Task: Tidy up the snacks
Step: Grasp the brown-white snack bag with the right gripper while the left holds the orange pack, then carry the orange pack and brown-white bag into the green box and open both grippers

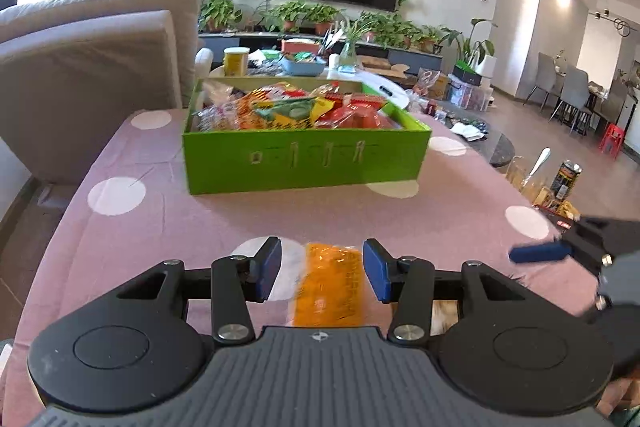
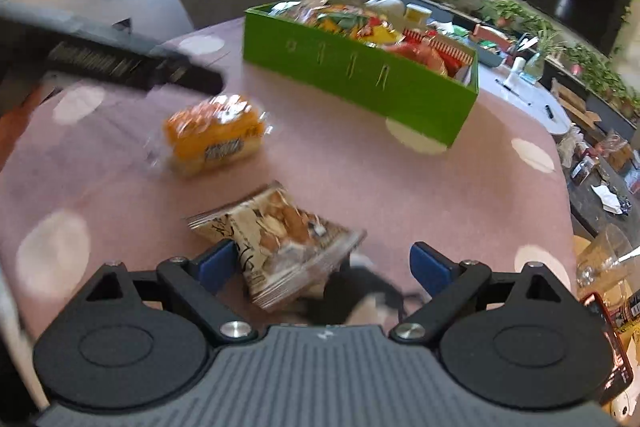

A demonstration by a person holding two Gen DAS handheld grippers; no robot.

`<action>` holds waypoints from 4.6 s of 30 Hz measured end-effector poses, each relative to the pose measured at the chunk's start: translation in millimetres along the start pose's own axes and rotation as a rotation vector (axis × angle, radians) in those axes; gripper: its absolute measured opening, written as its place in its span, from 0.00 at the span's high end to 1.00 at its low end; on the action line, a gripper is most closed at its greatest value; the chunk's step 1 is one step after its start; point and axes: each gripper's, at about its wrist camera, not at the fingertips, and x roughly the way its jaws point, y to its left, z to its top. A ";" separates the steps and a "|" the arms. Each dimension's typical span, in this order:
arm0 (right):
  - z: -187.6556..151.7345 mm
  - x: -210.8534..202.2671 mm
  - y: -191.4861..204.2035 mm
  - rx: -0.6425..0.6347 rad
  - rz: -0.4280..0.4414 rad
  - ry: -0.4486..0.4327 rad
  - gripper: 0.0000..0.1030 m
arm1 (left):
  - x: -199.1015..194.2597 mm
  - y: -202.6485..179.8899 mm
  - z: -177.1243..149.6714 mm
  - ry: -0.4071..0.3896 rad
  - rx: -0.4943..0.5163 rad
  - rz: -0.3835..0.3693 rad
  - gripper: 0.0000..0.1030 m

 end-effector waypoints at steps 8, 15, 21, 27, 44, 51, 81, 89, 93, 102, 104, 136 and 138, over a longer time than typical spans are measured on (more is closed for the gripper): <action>14.3 18.1 3.0 -0.033 0.001 0.003 0.12 | 14.3 3.7 -12.0 0.068 0.031 0.000 0.48; 14.5 27.7 3.7 -0.013 0.009 0.034 0.12 | 21.1 4.9 -14.5 0.074 0.022 -0.016 0.41; 12.4 24.1 2.6 0.040 0.036 0.034 0.16 | 24.9 -1.7 -13.4 0.081 0.035 -0.036 0.41; 14.3 14.9 3.5 0.084 0.014 0.017 0.24 | 46.6 -1.8 -19.5 0.143 0.023 -0.052 0.57; 22.6 -10.6 -5.1 0.155 -0.010 -0.071 0.24 | 20.7 2.7 -15.4 0.072 0.000 -0.027 0.59; 29.2 -25.5 -9.0 0.188 -0.036 -0.143 0.24 | 8.8 0.5 -8.6 0.037 0.000 -0.034 0.59; 105.2 5.6 -72.8 0.356 -0.018 -0.302 0.23 | 34.4 3.1 75.5 -0.050 0.040 0.000 0.59; 128.9 18.3 -89.2 0.373 -0.036 -0.343 0.23 | 49.0 13.4 102.5 -0.072 0.044 0.037 0.59; 141.3 29.8 -99.3 0.421 0.003 -0.342 0.23 | 65.7 18.6 119.9 -0.080 0.019 0.055 0.59; 158.5 60.1 -111.0 0.479 0.020 -0.330 0.23 | 116.2 32.4 145.3 -0.047 -0.016 0.096 0.59; 159.2 68.4 -114.9 0.487 0.019 -0.315 0.23 | 126.7 36.0 150.7 -0.040 -0.018 0.113 0.59; 155.1 77.7 -123.5 0.543 -0.082 -0.353 0.23 | 169.0 37.0 145.5 -0.010 -0.008 0.158 0.23; 155.0 69.7 -123.2 0.553 -0.079 -0.371 0.23 | 160.2 37.2 143.5 -0.026 -0.013 0.156 0.20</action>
